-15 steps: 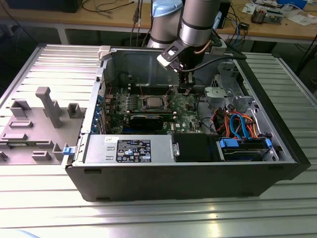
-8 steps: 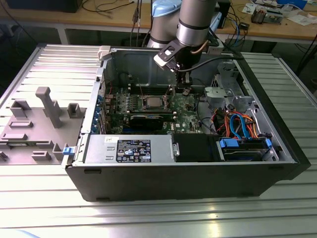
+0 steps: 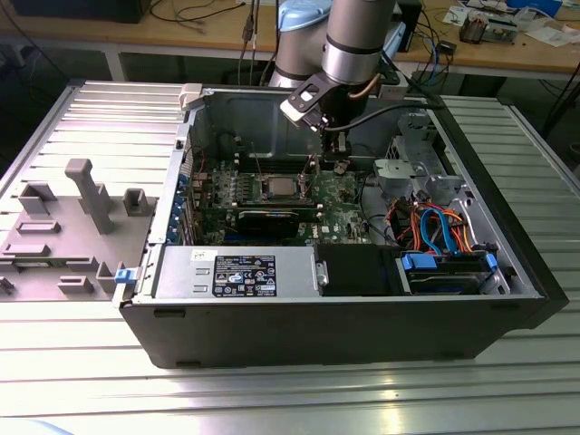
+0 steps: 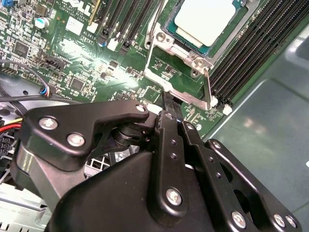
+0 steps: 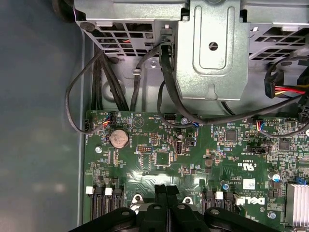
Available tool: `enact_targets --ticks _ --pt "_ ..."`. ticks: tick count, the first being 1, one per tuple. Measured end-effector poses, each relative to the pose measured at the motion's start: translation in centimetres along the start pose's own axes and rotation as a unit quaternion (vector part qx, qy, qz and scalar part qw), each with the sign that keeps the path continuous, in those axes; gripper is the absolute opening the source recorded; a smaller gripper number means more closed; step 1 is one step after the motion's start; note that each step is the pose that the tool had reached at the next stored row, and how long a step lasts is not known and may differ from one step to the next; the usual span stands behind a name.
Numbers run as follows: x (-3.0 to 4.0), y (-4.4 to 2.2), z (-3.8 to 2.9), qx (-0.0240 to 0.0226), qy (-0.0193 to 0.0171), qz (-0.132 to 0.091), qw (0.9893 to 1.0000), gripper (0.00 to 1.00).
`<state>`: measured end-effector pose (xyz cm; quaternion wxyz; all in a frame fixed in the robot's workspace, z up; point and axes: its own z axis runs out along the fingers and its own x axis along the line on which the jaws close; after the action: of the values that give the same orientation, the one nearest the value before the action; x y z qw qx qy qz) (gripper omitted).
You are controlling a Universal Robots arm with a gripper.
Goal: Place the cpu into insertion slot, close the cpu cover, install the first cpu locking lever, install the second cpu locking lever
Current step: 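Close the cpu cover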
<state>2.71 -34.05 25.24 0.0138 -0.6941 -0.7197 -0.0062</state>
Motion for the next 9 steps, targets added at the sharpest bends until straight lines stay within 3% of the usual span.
enact_targets --ticks 9 --pt "0.01 -0.29 0.04 0.0 0.0 0.0 1.0 0.11"
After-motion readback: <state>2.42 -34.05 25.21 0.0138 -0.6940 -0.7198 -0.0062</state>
